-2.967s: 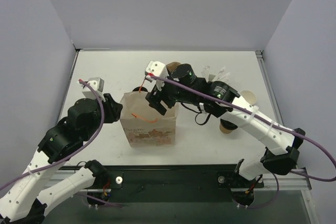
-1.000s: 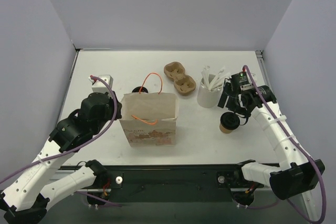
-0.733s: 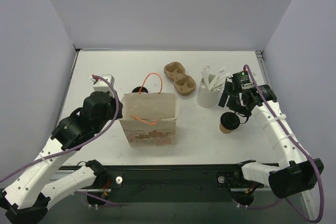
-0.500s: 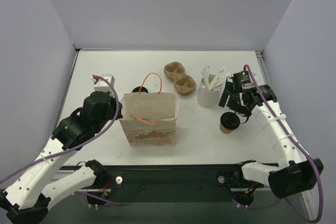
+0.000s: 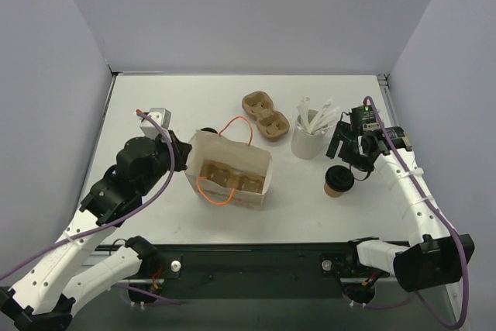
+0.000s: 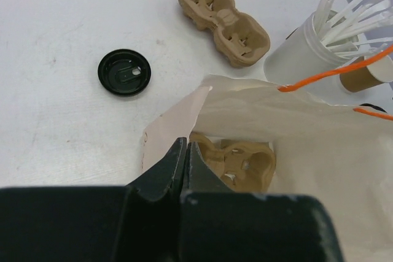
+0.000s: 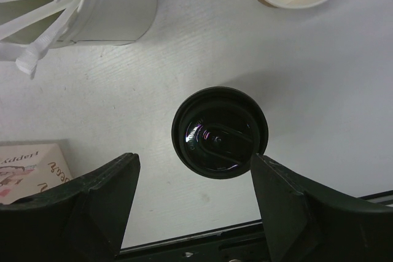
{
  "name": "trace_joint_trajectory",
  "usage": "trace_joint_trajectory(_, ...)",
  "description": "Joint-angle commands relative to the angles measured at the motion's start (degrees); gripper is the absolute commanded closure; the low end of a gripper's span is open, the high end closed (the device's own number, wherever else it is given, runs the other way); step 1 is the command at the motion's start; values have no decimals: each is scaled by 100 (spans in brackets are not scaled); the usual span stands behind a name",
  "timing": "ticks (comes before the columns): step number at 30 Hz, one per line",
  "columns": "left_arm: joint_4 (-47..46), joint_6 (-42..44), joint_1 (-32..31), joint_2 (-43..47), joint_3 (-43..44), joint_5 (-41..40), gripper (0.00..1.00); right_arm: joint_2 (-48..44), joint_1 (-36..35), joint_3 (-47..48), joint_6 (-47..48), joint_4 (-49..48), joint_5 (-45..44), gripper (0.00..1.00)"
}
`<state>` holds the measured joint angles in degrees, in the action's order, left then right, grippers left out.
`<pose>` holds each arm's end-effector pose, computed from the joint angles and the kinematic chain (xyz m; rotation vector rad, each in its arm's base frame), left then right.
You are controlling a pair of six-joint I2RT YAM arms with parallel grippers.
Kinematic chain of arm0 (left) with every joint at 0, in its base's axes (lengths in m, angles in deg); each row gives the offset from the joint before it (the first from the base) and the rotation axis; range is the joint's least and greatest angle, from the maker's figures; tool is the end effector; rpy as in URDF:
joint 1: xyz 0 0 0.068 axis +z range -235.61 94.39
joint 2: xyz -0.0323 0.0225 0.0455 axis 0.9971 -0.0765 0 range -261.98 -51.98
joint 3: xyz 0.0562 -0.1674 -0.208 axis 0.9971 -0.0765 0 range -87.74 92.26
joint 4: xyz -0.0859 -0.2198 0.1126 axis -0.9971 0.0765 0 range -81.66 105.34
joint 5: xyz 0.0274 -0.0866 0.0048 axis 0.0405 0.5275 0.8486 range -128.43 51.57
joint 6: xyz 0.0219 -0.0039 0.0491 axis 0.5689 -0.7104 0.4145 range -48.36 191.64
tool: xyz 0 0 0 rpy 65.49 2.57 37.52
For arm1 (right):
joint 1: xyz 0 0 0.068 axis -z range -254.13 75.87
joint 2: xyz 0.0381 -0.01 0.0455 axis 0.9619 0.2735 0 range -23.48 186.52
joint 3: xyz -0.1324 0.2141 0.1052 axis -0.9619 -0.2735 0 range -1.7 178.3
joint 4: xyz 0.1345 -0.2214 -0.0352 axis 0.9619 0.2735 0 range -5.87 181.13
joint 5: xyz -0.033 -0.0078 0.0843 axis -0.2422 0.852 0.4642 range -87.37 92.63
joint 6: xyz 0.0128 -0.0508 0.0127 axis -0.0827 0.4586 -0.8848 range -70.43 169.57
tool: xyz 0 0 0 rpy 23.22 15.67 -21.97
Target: Pack the takeout coffee
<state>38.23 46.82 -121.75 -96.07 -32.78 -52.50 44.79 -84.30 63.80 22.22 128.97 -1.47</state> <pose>0.1361 -0.0887 0.3670 0.0211 1.9225 -0.4889 0.2403 0.0406 0.3260 0.3929 2.3783 0.2189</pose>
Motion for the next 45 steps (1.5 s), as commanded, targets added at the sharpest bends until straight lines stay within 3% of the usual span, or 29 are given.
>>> trace_joint_trajectory(1,-1107,302,72,85,-204,264,100,107,182,-133,125,-150,-47,25)
trace_joint_trajectory(12,-994,495,125,287,-495,334,100,354,446,-713,371,-774,304,18)
trace_joint_trajectory(27,-1082,601,134,288,-442,554,100,265,446,-1136,169,-687,129,19)
trace_joint_trajectory(41,-1117,671,134,287,-354,694,100,283,385,-1232,204,-617,-47,32)
trace_joint_trajectory(45,-1503,777,134,401,-495,800,100,345,376,-1197,335,-625,5,37)
